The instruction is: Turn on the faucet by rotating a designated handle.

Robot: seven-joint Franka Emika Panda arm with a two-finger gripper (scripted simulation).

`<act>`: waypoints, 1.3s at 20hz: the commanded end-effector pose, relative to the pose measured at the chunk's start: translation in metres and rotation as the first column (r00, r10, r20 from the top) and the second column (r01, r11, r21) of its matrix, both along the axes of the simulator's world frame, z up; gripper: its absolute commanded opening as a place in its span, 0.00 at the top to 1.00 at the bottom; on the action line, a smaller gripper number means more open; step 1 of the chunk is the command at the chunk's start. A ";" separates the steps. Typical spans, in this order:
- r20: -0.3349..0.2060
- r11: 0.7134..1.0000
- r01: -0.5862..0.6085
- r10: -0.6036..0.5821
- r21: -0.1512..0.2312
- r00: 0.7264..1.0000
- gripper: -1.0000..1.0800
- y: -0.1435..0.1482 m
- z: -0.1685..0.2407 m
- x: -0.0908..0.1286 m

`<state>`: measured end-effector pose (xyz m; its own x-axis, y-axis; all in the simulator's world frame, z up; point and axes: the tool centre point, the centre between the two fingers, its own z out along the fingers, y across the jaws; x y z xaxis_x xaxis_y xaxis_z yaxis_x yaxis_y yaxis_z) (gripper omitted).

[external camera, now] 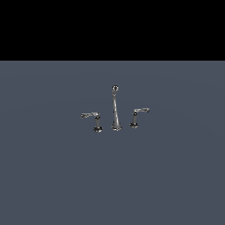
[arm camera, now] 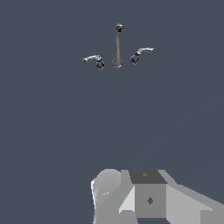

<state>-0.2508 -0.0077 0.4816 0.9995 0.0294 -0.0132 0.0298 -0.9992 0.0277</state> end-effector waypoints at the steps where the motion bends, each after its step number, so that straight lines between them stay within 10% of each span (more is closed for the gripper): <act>1: 0.000 1.000 0.000 0.000 0.000 1.000 1.00 0.000 0.000 0.000; 26: 0.004 0.951 0.309 -0.309 0.006 0.951 1.00 0.061 -0.089 0.040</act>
<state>-0.2155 0.0480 0.4015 0.9684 -0.2493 -0.0090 -0.2491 -0.9682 0.0232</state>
